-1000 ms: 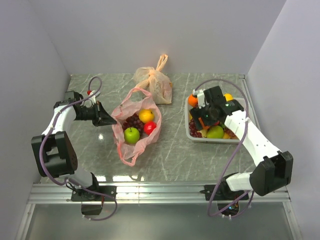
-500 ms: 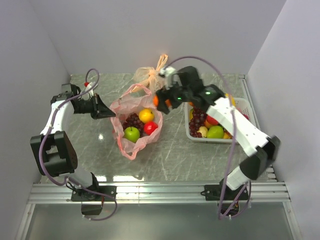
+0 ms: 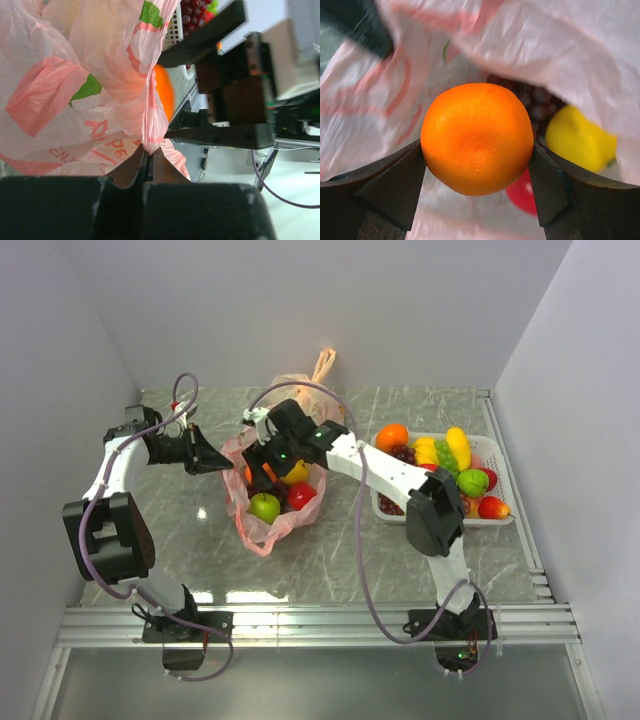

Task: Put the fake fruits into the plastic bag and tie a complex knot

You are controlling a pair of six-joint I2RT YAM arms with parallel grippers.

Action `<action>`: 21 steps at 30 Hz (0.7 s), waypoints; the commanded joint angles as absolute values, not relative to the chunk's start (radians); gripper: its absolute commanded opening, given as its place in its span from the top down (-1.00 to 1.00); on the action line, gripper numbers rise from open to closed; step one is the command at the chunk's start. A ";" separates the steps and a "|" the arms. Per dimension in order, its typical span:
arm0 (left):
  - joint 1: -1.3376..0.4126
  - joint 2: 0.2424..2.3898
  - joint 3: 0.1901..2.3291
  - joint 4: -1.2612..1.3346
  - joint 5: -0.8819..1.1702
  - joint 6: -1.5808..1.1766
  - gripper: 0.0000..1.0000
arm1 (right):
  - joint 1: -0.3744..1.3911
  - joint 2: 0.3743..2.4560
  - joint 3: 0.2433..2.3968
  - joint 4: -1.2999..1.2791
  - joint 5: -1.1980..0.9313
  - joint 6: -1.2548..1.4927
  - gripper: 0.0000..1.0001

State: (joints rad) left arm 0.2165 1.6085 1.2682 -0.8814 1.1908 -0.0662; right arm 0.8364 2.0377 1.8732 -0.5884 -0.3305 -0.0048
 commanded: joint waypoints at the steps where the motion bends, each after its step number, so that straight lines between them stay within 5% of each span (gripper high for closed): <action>1: 0.215 1.618 1.287 -0.874 1.243 -0.048 0.99 | 0.851 2.075 1.947 -0.462 -0.287 0.069 0.31; 4: 0.218 1.620 1.276 -0.858 1.218 -0.058 0.99 | 0.854 2.117 1.985 -0.419 -0.236 0.084 0.07; 8: 0.227 1.605 1.252 -0.798 1.186 -0.103 0.99 | 0.853 2.186 2.068 -0.454 -0.216 0.084 -0.81; 9: 0.229 1.600 1.252 -0.782 1.181 -0.116 0.99 | 0.853 2.183 2.069 -0.469 -0.218 0.089 -0.90; 17: 0.230 1.605 1.255 -0.738 1.124 -0.160 0.99 | 0.836 1.868 1.793 -0.526 -0.388 0.043 -0.99; 21: 0.229 1.609 1.255 -0.738 1.108 -0.152 0.99 | 0.685 1.665 1.663 -0.613 -0.527 0.019 -0.99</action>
State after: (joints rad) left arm 0.2260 1.6215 1.2510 -0.7673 1.1217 -0.1482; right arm 0.8074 1.8648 1.6966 -0.5735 -0.3973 0.0483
